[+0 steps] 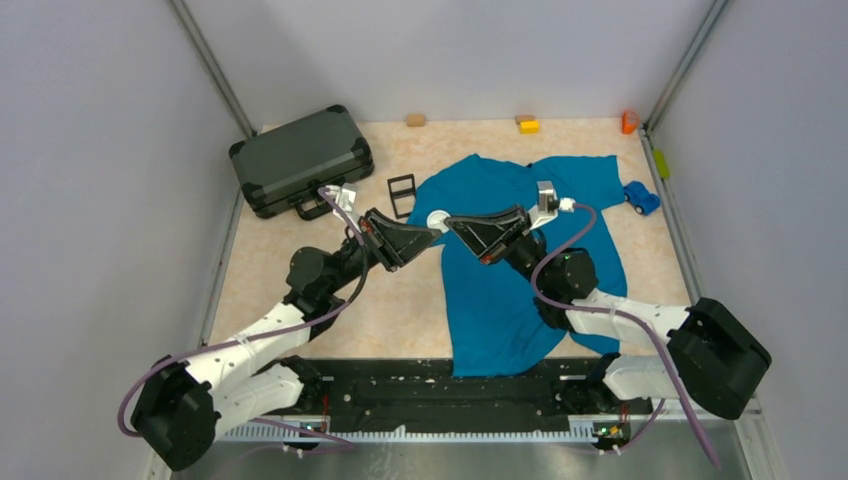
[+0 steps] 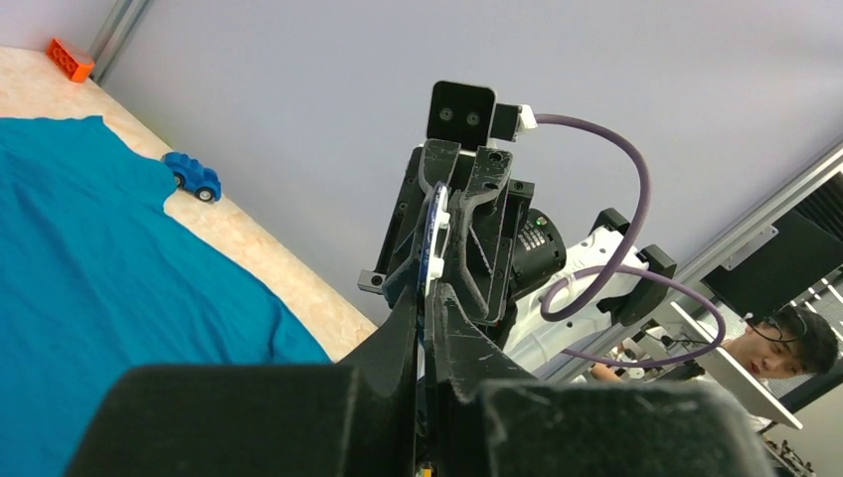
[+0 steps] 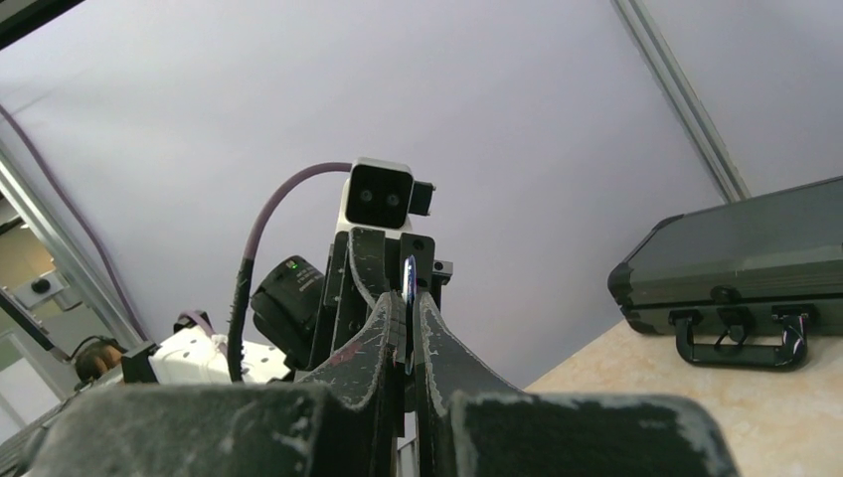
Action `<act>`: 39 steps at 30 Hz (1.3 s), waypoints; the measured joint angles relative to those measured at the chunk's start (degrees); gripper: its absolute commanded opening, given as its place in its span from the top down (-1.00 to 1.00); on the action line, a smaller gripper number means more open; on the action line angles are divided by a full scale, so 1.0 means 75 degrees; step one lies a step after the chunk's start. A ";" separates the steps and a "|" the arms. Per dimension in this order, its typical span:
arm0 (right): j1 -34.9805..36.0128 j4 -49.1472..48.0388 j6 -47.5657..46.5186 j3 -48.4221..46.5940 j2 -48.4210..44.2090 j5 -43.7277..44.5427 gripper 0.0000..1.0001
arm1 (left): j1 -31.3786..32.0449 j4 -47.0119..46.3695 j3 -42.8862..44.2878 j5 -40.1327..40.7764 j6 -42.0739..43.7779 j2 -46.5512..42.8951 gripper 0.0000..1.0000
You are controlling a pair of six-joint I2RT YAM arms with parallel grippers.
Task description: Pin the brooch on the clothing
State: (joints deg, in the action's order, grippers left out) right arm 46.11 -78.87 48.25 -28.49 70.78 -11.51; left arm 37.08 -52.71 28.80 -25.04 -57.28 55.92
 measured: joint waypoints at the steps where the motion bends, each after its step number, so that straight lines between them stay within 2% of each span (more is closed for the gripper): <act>1: 0.0000 0.0000 0.0000 0.0000 0.0003 0.0017 1.00 | 0.0000 -0.0017 0.0000 0.0006 -0.0006 0.0015 1.00; 4: 0.0000 0.0003 0.0000 0.0000 0.0003 0.0038 1.00 | 0.0009 -0.0047 0.0000 0.0023 -0.0006 0.0017 1.00; 5: 0.0000 0.0015 0.0000 0.0000 0.0000 0.0041 0.90 | 0.0009 -0.0044 0.0000 0.0029 -0.0003 0.0017 1.00; 8: -0.0003 0.0210 -0.0041 0.0000 -0.0079 0.0044 0.26 | 0.0012 0.0026 0.0000 0.0035 0.0067 0.0017 1.00; 11: -0.0038 0.0886 -0.0128 0.0003 -0.0408 -0.0087 -0.07 | 0.0023 0.0306 0.0000 0.0032 0.0271 0.0009 1.00; 13: -0.0140 0.1483 -0.0221 0.0003 -0.0755 -0.0233 -0.21 | 0.0023 0.0746 0.0003 -0.0020 0.0507 -0.0038 1.00; 16: -0.0434 0.2626 -0.0513 -0.0006 -0.1434 -0.0525 -0.26 | 0.0020 0.1649 0.0093 -0.0361 0.0921 -0.0140 1.00; 20: -0.0871 0.4415 -0.1067 -0.0300 -0.2066 -0.1329 -0.23 | 0.0020 0.2952 0.0481 -0.1142 0.1513 -0.0128 1.00; 27: -0.1472 0.6560 -0.1652 -0.0819 -0.2127 -0.3299 0.08 | 0.0020 0.4214 0.1297 -0.2961 0.2215 0.0408 1.00; 31: -0.1504 0.7061 -0.1693 -0.0819 -0.2127 -0.4013 0.25 | 0.0023 0.4747 0.1635 -0.3625 0.2486 0.0860 1.00; 35: -0.1521 0.7099 -0.1664 -0.0819 -0.2130 -0.4436 0.52 | 0.0020 0.5237 0.1845 -0.3969 0.2745 0.1148 1.00; 39: -0.1542 0.7114 -0.1629 -0.0816 -0.2127 -0.4637 0.61 | 0.0020 0.5450 0.1906 -0.4150 0.2897 0.1169 1.00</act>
State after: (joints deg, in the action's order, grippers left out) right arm 34.54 -25.52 36.03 -34.61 54.83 -46.28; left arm 37.23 -11.84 43.09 -56.16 -35.55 64.69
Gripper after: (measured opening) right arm 0.225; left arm 0.014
